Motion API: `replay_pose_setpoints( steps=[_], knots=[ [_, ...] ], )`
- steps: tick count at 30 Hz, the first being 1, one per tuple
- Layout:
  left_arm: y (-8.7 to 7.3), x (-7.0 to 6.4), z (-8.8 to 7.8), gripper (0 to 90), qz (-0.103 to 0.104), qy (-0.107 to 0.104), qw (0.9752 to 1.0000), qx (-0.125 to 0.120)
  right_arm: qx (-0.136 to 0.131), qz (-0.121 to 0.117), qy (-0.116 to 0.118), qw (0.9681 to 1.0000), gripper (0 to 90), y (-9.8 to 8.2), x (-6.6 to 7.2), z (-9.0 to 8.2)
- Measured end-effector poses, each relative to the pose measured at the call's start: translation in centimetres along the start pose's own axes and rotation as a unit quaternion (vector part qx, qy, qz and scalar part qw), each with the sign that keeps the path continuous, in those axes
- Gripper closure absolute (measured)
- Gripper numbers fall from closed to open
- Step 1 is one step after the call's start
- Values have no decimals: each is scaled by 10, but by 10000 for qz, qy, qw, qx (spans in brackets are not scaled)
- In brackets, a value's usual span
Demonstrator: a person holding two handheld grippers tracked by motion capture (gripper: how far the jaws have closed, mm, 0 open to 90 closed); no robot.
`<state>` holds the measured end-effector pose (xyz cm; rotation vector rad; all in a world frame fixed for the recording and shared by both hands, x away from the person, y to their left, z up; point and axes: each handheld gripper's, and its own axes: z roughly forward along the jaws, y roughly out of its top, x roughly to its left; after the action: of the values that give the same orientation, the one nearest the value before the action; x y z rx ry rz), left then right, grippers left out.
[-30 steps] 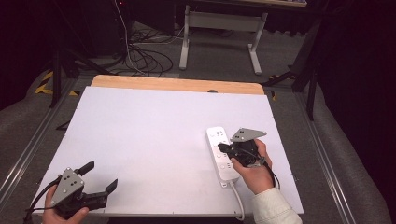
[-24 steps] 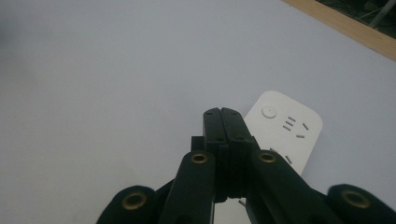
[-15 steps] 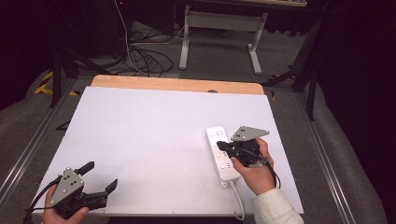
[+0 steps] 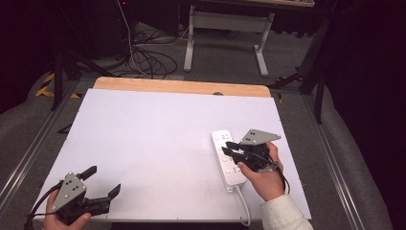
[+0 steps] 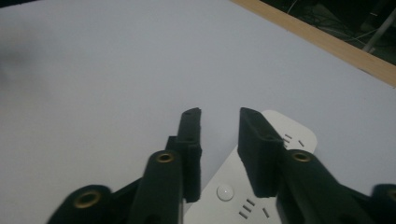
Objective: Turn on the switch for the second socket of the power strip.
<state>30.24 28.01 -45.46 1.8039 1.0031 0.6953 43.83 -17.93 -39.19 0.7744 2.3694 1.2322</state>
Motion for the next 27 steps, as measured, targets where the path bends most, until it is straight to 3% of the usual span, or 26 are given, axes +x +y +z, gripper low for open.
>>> replay_pose_setpoints(
  steps=[6,18,27],
  knots=[
    [0,0,0,78,12,-4,10000,-4,-224,21,-76,9997,495,-2,-1,-14],
    [0,-1,0,73,32,-55,10000,0,-531,205,-60,9984,369,-17,-3,-50],
    [0,-1,0,72,33,-41,10000,4,-716,293,-99,9970,250,-36,1,-64]
  ],
)
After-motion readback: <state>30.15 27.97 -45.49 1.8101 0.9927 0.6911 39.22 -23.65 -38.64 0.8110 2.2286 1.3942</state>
